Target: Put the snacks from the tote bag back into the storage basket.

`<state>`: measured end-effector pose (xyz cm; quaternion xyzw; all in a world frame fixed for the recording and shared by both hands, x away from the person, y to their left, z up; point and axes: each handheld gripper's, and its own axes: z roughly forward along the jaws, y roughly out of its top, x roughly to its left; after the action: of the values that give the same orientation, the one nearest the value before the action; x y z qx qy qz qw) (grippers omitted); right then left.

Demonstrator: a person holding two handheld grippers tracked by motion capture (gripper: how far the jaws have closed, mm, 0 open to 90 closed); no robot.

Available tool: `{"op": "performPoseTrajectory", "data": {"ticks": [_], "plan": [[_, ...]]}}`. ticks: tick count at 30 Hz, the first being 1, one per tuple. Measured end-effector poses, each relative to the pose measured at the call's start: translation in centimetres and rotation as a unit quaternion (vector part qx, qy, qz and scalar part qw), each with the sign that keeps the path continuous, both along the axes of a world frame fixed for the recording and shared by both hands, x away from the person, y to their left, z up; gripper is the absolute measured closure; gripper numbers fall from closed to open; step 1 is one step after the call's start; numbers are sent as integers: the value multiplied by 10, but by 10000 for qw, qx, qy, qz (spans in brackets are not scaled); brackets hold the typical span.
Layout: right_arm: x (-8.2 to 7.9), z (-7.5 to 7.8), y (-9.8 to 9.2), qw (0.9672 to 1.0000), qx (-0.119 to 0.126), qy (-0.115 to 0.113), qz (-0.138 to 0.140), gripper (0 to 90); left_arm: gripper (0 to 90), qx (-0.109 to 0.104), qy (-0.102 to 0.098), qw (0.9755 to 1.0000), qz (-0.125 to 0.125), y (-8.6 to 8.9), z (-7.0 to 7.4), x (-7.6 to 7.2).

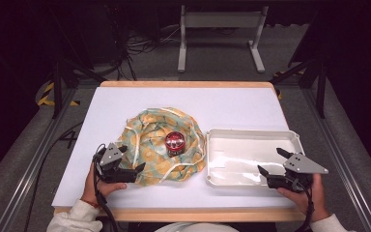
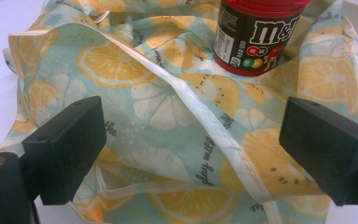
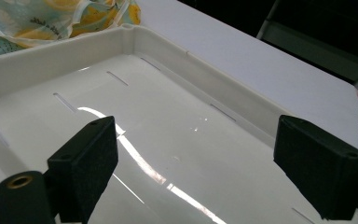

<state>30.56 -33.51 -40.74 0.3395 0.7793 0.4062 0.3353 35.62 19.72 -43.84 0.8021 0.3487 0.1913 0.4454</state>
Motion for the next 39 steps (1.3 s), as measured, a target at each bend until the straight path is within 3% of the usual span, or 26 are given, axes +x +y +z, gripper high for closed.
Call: {"op": "performPoseTrajectory", "data": {"ticks": [7,20,27,34,39], "plan": [[0,1,1,10000,4,15,-1,147,83,-80,77,9999,49,1,3,0],[-4,-1,5,9999,-80,26,85,147,105,-159,-71,9998,-48,-5,18,2],[-5,-1,6,9998,-120,25,132,146,121,-148,-26,9998,-108,-13,28,8],[-6,-2,6,9998,-138,44,157,146,128,-49,215,9996,-161,-20,39,15],[-5,-3,7,9996,-165,93,185,145,143,230,519,9982,-191,-25,44,23]]}}
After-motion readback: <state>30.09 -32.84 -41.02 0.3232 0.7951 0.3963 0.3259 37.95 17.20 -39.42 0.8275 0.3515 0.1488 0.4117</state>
